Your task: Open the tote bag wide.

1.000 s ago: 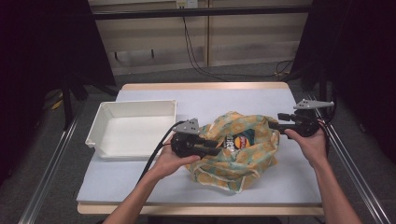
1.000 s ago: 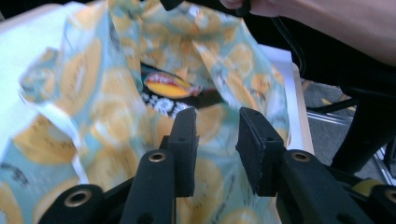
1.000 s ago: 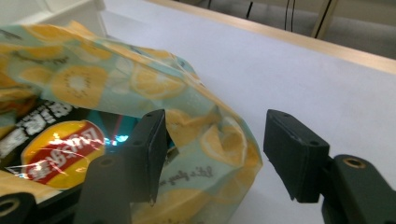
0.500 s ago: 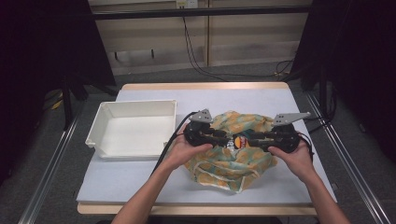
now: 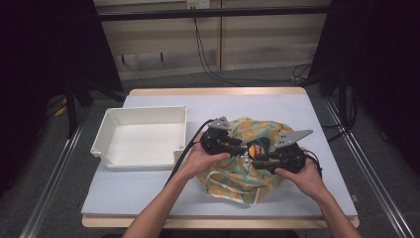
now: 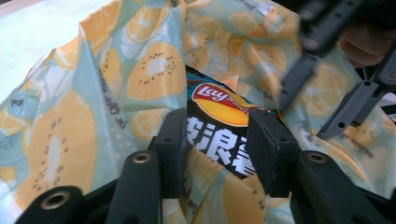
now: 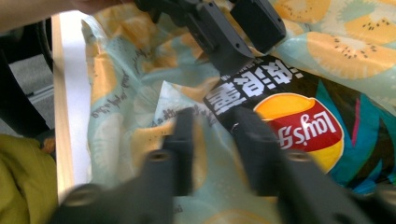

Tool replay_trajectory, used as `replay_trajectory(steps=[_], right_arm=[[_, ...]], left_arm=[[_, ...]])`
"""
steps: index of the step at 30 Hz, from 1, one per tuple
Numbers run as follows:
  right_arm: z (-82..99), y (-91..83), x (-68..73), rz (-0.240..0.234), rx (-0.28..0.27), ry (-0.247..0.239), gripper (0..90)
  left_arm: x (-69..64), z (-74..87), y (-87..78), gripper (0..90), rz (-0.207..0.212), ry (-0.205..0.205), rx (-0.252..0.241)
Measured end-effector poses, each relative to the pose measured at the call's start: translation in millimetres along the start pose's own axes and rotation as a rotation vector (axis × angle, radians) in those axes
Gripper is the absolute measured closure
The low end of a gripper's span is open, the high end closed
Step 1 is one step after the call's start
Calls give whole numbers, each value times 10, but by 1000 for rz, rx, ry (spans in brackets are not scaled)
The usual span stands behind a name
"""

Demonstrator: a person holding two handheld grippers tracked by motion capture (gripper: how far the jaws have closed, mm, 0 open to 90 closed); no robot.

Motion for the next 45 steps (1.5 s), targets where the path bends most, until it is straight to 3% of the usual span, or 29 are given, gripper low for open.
replay_trajectory(steps=[2, 5, 13, 18, 24, 30, 32, 34, 37, 38, 45], right_arm=[[27, -34, 38, -28, -6, -3, 856], [128, -104, 120, -45, -1, -9, 896], [401, -176, 245, -45, 18, -2, 894], [522, -213, 241, -31, 16, 18, 890], [676, -172, 262, -24, 49, 37, 858], [850, -93, 223, -5, 115, 54, 858], [863, -90, 227, -10, 115, 64, 853], [876, -103, 228, -17, 110, 70, 828], [871, -110, 230, -23, 100, 70, 804], [852, -110, 245, -27, 85, 77, 786], [759, -65, 340, -36, 55, 62, 685]], left_arm=[[-3, -1, 10, 553, 0, -1, -1], [-12, -4, 22, 530, -3, -4, 1], [-65, -14, 72, 536, 3, 11, 11], [-121, -55, 61, 550, 11, 19, 14], [-286, -203, 20, 600, 46, 70, -10], [-391, -299, 81, 630, 76, 92, -12], [-401, -279, 158, 635, 81, 91, -2], [-405, -237, 291, 623, 78, 101, 39], [-422, -239, 358, 585, 75, 96, 46], [-462, -251, 400, 572, 78, 112, 60], [-482, -202, 461, 508, 85, 131, 94]])
Point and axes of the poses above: each handheld gripper's, and its own axes: y roughly forward along the jaws, z roughly out of its underside, x roughly to its left, the point moved 6 cm from there along y, roughly forward along the jaws, and after that the axes turned 4 degrees about y, right-handed, at the moved point
